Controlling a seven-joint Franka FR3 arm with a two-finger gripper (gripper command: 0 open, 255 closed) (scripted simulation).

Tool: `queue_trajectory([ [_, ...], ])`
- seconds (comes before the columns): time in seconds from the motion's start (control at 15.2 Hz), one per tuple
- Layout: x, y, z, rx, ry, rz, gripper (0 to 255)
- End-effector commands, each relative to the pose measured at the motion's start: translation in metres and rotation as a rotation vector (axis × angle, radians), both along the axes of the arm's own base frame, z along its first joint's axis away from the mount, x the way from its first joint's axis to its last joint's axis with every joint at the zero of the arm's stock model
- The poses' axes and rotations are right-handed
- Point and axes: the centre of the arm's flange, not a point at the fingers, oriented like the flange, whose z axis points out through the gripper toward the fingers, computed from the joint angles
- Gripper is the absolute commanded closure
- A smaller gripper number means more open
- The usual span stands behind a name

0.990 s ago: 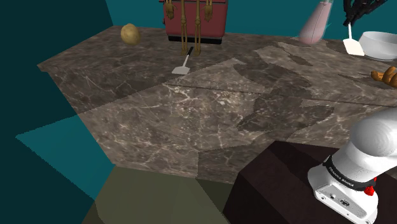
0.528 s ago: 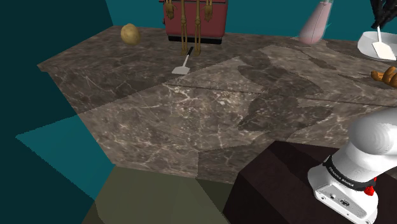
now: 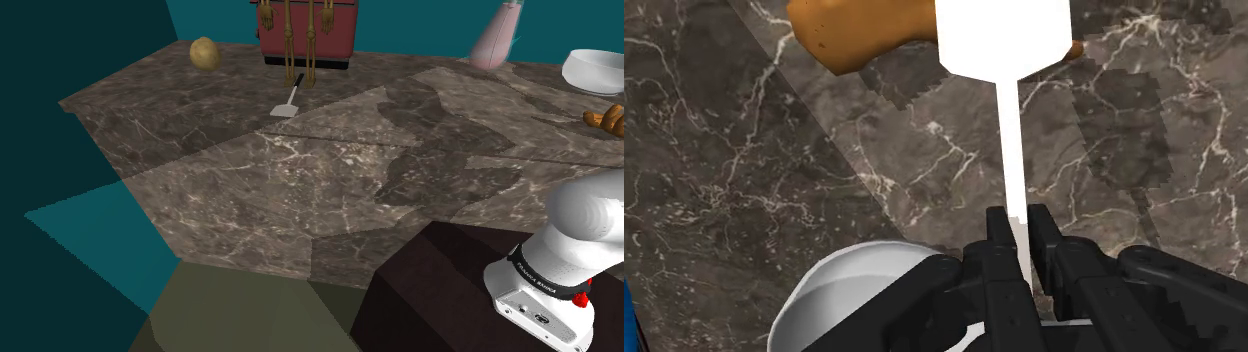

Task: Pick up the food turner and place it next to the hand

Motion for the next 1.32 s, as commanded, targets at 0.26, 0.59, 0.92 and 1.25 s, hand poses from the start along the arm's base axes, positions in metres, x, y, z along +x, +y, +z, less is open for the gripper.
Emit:
queue_trajectory([
  [0.26, -0.069, -0.045, -0.002, 0.0, 0.001, 0.001, 255],
  [0.59, -0.125, -0.081, -0.002, 0.0, 0.001, 0.001, 255],
  [0.92, -0.18, -0.116, -0.002, 0.0, 0.001, 0.001, 255],
  [1.25, -0.191, -0.123, -0.023, 0.0, 0.001, 0.001, 255],
])
